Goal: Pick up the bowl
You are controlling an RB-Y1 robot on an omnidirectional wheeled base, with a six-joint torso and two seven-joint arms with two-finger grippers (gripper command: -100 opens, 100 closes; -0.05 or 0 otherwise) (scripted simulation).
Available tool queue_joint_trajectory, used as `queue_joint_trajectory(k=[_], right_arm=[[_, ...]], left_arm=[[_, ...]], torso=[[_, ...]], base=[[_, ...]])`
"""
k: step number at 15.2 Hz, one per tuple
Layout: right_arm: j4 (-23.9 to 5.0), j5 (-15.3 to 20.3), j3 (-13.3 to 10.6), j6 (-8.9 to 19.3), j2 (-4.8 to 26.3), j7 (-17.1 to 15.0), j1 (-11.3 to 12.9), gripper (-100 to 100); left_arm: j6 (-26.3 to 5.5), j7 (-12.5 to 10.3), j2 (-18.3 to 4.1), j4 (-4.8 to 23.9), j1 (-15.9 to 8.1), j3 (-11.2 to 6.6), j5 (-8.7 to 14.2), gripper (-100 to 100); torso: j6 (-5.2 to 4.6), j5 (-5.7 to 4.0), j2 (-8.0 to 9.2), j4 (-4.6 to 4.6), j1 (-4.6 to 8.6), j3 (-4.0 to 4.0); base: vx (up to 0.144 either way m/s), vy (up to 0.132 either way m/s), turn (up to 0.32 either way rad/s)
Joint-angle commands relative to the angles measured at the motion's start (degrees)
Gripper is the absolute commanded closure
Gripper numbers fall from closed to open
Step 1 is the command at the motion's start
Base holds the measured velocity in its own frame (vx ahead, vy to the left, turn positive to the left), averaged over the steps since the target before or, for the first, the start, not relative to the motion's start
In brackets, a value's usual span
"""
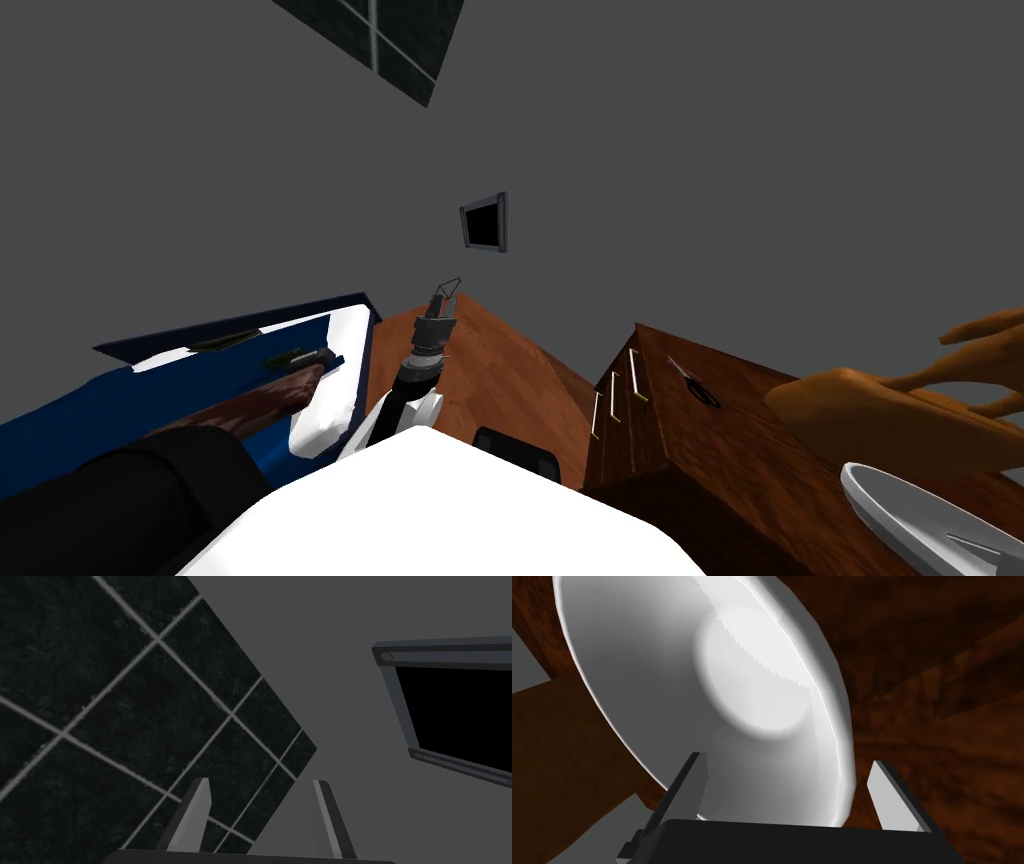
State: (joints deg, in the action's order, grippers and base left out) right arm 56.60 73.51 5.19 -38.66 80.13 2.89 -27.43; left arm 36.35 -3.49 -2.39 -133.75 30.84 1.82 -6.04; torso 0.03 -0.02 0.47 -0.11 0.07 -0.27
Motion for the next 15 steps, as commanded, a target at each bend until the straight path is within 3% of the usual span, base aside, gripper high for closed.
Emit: queue_joint_trajectory(k=[1,2,3,5,6,9,10,11,15], right_arm=[[-0.54,2.86,0.22,-0.49,-0.52,-1.61,0.77,-100],[-0.54,2.97,0.22,-0.49,-0.52,-1.61,0.77,-100],[-1.86,5.08,1.06,-1.56,-2.07,-4.24,2.73,-100],[-1.86,7.5,1.06,-1.56,-2.07,-5.0,2.73,-100],[-3.18,8.84,1.9,-2.62,-3.63,-7.11,4.68,-100],[-3.18,12.04,1.9,-2.62,-3.63,-8.39,4.68,-100],[-3.12,10.92,1.8,-2.53,-3.56,-8.05,4.65,-100],[-3.26,11.15,1.78,-2.6,-3.62,-8.11,4.76,100],[-3.25,11.08,1.8,-2.65,-3.67,-8.18,4.75,100]], left_arm=[[0.0,0.0,0.0,0.0,0.0,0.0,0.0,0],[0.0,0.0,0.0,0.0,0.01,0.0,0.0,0],[0.0,0.0,0.0,0.0,0.01,-0.01,0.0,0],[0.0,0.0,0.0,0.0,0.0,0.0,0.0,0],[0.0,0.0,0.0,0.0,0.01,0.0,0.0,0],[0.0,0.0,0.0,0.0,0.01,0.0,0.0,0],[0.0,0.0,0.0,0.0,0.01,-0.01,0.0,0],[0.0,0.0,0.0,0.0,0.02,-0.01,0.0,0],[0.0,0.0,0.0,0.0,0.02,-0.01,0.0,0]], torso=[[0.0,0.0,0.0,0.0,0.0,0.0],[-0.05,0.0,-0.02,0.0,0.02,0.0],[-0.09,-0.01,-0.08,0.01,0.02,0.03],[-0.01,-0.01,0.05,-0.01,0.01,-0.03],[-0.06,0.0,0.05,-0.02,0.02,-0.03],[-0.07,0.0,0.08,-0.03,-0.02,-0.06],[-0.09,0.0,-0.02,-0.01,0.01,-0.01],[-0.08,0.0,-0.13,0.02,0.03,0.06],[-0.05,0.02,-0.36,0.09,0.05,0.21]], base=[[-0.088,-0.004,0.116],[-0.054,-0.001,0.001],[-0.1,0.002,0.184],[-0.122,0.002,0.173],[-0.131,-0.001,0.223],[-0.1,0.013,0.105],[-0.025,0.0,-0.012],[-0.012,0.001,-0.003],[-0.002,0.0,0.0]])
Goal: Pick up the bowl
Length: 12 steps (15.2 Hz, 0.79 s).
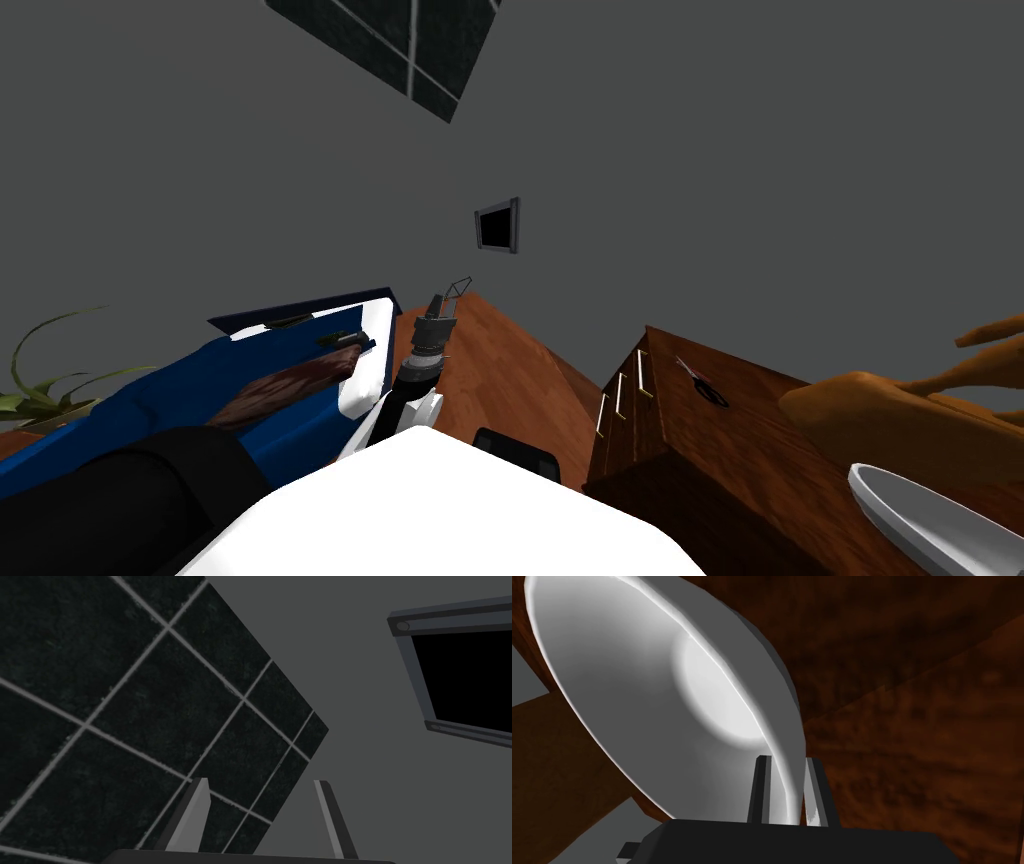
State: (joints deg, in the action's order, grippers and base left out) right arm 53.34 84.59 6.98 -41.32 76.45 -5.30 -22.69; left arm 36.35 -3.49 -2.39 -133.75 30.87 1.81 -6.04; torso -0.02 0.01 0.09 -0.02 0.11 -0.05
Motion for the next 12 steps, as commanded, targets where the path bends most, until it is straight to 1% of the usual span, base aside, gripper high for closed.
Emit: queue_joint_trajectory(k=[1,2,3,4,5,6,7,8,9,10,11,12], right_arm=[[1.4,-2.86,-0.72,1.11,1.61,2.86,-2.02,100],[1.4,-3.58,-0.72,1.11,1.61,3.19,-2.02,100],[2.72,-5.02,-1.56,2.18,3.16,4.53,-3.97,100],[2.72,-6.3,-1.56,2.18,3.16,5.58,-3.97,100],[2.72,-7.6,-1.56,2.18,3.16,6.58,-3.97,100],[2.72,-8.11,-1.56,2.18,3.16,6.58,-3.97,100],[4.04,-9.92,-2.4,3.24,4.72,8.72,-5.93,100],[4.04,-11.16,-2.4,3.24,4.72,9.7,-5.93,100],[4.04,-12.49,-2.4,3.24,4.72,9.97,-5.93,100],[4.04,-12.65,-2.4,3.24,4.72,9.97,-5.93,100],[5.35,-14.63,-3.24,4.31,6.28,12.25,-7.88,100],[5.35,-15.82,-3.24,4.31,6.28,13.04,-7.88,100]], left_arm=[[0.0,0.0,0.0,0.0,0.0,0.0,0.0,0],[0.0,0.0,0.0,0.0,0.02,-0.01,0.0,0],[0.0,0.0,0.0,0.0,0.03,-0.01,0.0,0],[0.01,0.0,-0.01,0.0,0.04,-0.01,0.0,0],[0.01,0.0,0.0,0.0,0.03,-0.01,0.0,0],[0.01,0.0,0.0,0.0,0.02,0.0,0.0,0],[0.0,0.0,0.0,0.0,0.01,0.0,0.0,0],[0.0,0.0,0.0,0.0,0.02,-0.01,0.0,0],[0.01,0.0,0.0,0.0,0.03,-0.01,0.0,0],[0.0,0.0,0.0,0.0,0.02,-0.01,0.0,0],[0.0,0.0,0.0,0.0,0.01,0.0,0.0,0],[0.0,0.0,0.0,0.0,0.02,-0.01,0.0,0]], torso=[[0.0,0.0,0.0,0.0,0.0,0.0],[-0.16,0.05,-0.14,0.02,0.05,0.06],[-0.15,0.05,-0.32,0.05,0.07,0.16],[-0.2,0.09,-0.52,0.1,0.06,0.28],[-0.08,0.08,-0.64,0.13,-0.03,0.36],[0.09,0.09,-0.64,0.13,-0.1,0.36],[0.17,0.1,-0.54,0.09,-0.13,0.31],[0.03,0.15,-0.5,0.08,-0.15,0.28],[-0.02,0.18,-0.5,0.08,-0.17,0.27],[0.05,0.18,-0.44,0.07,-0.17,0.24],[0.12,0.18,-0.35,0.05,-0.17,0.19],[-0.02,0.21,-0.34,0.05,-0.17,0.18]], base=[[0.081,-0.024,-0.208],[0.153,-0.03,-0.271],[0.211,-0.022,-0.353],[0.208,0.009,-0.284],[0.141,0.02,-0.098],[0.073,0.012,0.02],[0.097,0.008,-0.129],[0.128,0.008,-0.231],[0.094,0.004,-0.139],[0.047,0.002,-0.019],[0.081,0.0,-0.164],[0.122,0.011,-0.231]])
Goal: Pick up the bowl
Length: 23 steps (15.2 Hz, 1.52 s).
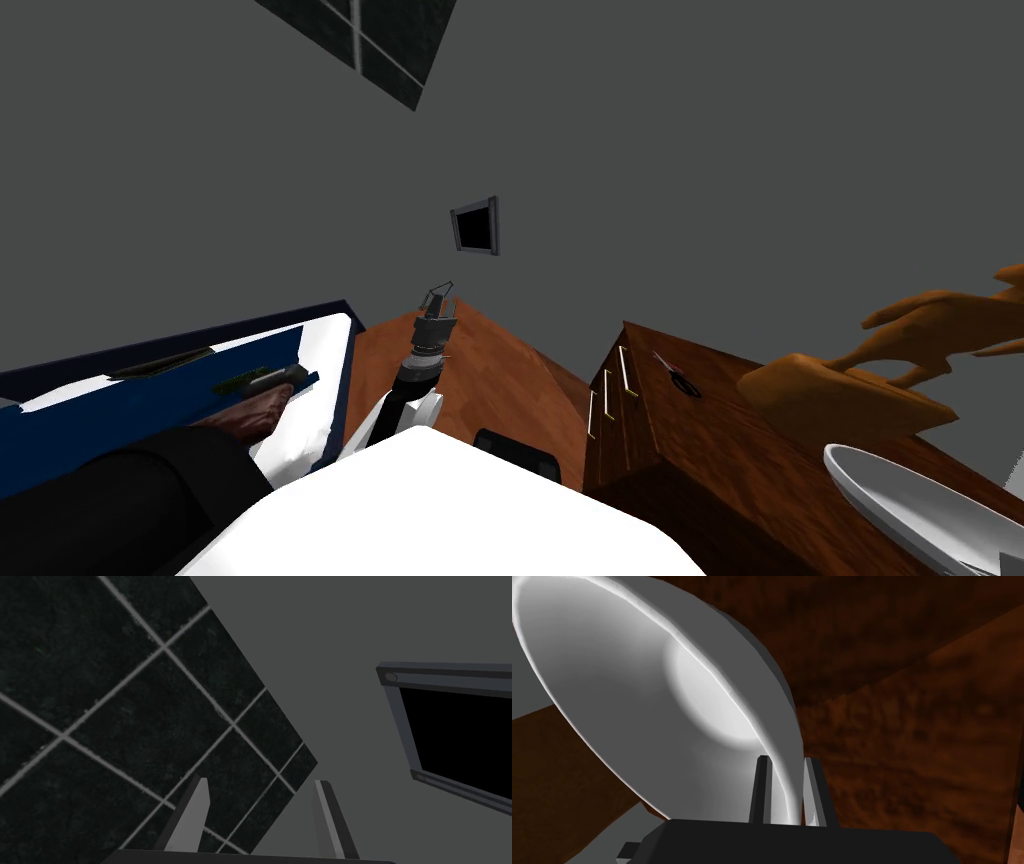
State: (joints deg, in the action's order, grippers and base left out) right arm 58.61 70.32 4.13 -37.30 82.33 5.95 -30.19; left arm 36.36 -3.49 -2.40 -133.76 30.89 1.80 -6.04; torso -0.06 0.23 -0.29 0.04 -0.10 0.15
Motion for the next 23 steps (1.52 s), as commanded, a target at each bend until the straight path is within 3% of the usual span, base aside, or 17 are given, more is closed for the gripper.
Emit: queue_joint_trajectory(k=[1,2,3,5,6,9,10,13,14,17,18,20,21,23], right_arm=[[0.08,-2.86,-0.39,0.28,0.39,2.11,-0.38,100],[0.08,-2.92,-0.39,0.28,0.39,2.11,-0.38,100],[1.4,-5.01,-1.23,1.35,1.95,4.57,-2.33,100],[1.4,-7.46,-1.23,1.35,1.95,5.5,-2.33,100],[2.72,-8.78,-2.07,2.42,3.5,7.65,-4.29,100],[2.72,-11.99,-2.07,2.42,3.5,8.89,-4.29,100],[4.04,-13.66,-2.91,3.49,5.06,11.25,-6.24,100],[4.04,-16.53,-2.91,3.49,5.06,12.28,-6.24,100],[5.36,-18.47,-3.75,4.55,6.61,14.71,-8.19,100],[5.36,-21.07,-3.75,4.55,6.61,15.67,-8.19,100],[6.67,-23.13,-4.59,5.62,8.17,18.27,-10.15,100],[6.67,-25.6,-4.59,5.62,8.17,19.06,-10.15,100],[7.99,-26.9,-5.43,6.69,9.72,21.28,-12.1,100],[7.99,-29.55,-5.43,6.69,9.72,22.45,-12.1,100]], left_arm=[[0.0,0.0,0.0,0.0,0.0,0.0,0.0,0],[0.0,0.0,0.0,0.0,-0.01,0.0,0.0,0],[0.0,0.0,0.0,0.0,-0.01,0.0,0.0,0],[0.0,0.0,0.0,0.0,0.0,0.0,0.0,0],[0.0,0.0,0.0,0.0,-0.01,0.0,0.0,0],[0.0,0.0,0.0,0.0,-0.01,0.0,0.0,0],[0.0,0.0,0.0,0.0,-0.01,0.0,0.0,0],[0.0,0.0,0.0,0.0,-0.01,0.0,0.0,0],[0.0,0.0,0.0,0.0,-0.02,0.0,0.0,0],[0.0,0.0,0.0,0.0,-0.01,0.0,0.0,0],[0.0,0.0,0.0,0.0,-0.01,0.0,0.0,0],[0.0,0.0,0.0,0.0,0.0,0.0,0.0,0],[0.0,0.0,0.0,0.0,-0.01,0.0,0.0,0],[0.0,0.0,0.0,0.0,0.0,0.0,0.0,0]], torso=[[0.0,0.0,0.0,0.0,0.0,0.0],[0.09,0.0,0.0,0.0,-0.02,0.01],[0.16,0.0,0.05,-0.01,-0.02,-0.02],[0.0,0.04,-0.03,0.02,-0.02,0.02],[0.1,0.04,-0.01,0.01,-0.04,0.02],[0.13,0.07,-0.1,0.03,-0.1,0.07],[0.21,0.08,-0.03,0.01,-0.11,0.03],[0.09,0.12,-0.01,0.01,-0.13,0.02],[0.16,0.12,0.05,-0.01,-0.12,-0.02],[0.09,0.15,-0.01,0.0,-0.2,0.01],[0.14,0.15,0.05,-0.03,-0.17,-0.03],[-0.01,0.19,0.02,-0.05,-0.2,-0.03],[0.07,0.19,0.04,-0.07,-0.22,-0.05],[-0.02,0.22,0.0,-0.07,-0.33,-0.04]], base=[[0.098,0.016,-0.127],[0.055,0.007,-0.02],[0.104,0.0,-0.169],[0.11,0.007,-0.183],[0.127,0.009,-0.218],[0.103,0.017,-0.109],[0.091,0.018,-0.166],[0.085,0.015,-0.123],[0.093,0.018,-0.163],[0.091,0.025,-0.123],[0.089,0.019,-0.161],[0.11,0.026,-0.187],[0.12,0.041,-0.249],[0.118,0.051,-0.167]])
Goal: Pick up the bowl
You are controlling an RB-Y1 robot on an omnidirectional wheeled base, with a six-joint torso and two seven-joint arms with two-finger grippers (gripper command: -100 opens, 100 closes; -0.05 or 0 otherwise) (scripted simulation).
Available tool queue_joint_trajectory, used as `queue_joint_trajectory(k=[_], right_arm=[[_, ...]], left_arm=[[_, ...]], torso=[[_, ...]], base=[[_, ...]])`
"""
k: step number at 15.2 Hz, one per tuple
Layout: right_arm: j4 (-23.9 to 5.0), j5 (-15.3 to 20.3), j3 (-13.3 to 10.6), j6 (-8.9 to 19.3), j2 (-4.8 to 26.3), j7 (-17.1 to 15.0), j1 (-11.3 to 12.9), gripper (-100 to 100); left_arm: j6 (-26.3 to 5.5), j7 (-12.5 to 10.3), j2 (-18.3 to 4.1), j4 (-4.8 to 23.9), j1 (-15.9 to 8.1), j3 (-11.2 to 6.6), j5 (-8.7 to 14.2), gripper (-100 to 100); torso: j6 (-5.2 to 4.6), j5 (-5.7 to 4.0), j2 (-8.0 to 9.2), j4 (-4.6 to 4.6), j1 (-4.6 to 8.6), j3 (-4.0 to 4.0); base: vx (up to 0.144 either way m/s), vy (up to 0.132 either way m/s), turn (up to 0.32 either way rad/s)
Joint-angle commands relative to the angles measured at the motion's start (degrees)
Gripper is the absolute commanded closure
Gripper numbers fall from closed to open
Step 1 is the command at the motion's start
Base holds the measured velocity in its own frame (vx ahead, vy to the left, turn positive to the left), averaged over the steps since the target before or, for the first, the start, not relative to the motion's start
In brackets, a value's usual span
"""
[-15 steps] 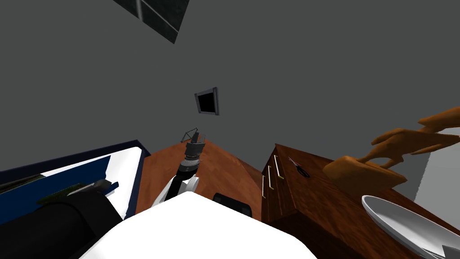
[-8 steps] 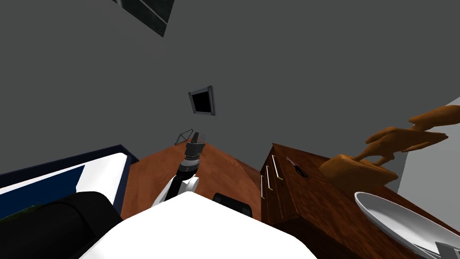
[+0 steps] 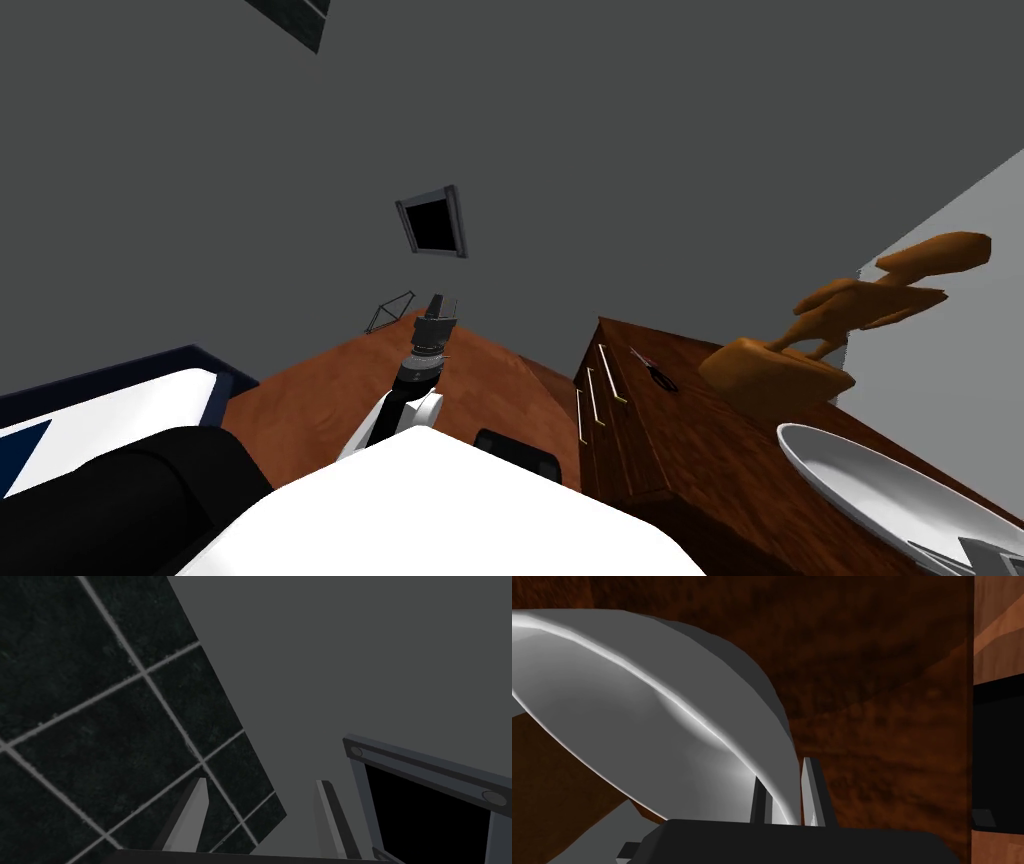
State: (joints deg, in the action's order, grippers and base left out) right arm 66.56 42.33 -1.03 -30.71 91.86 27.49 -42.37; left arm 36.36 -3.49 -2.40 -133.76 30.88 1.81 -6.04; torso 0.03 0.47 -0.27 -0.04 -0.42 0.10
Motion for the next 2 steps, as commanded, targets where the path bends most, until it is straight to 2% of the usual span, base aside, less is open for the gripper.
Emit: queue_joint_trajectory(k=[1,2], right_arm=[[0.05,-2.15,-0.28,0.1,0.19,0.91,0.09,100],[0.0,-1.02,-0.19,0.07,0.08,0.58,-0.02,100]], left_arm=[[0.0,0.0,0.0,0.0,0.0,0.0,0.0,0],[0.0,0.0,0.0,0.0,-0.01,0.0,0.0,0]], torso=[[0.0,0.0,0.0,0.0,0.0,0.0],[0.07,0.0,0.06,-0.03,0.05,-0.04]], base=[[0.056,0.018,0.011],[0.025,0.006,0.022]])
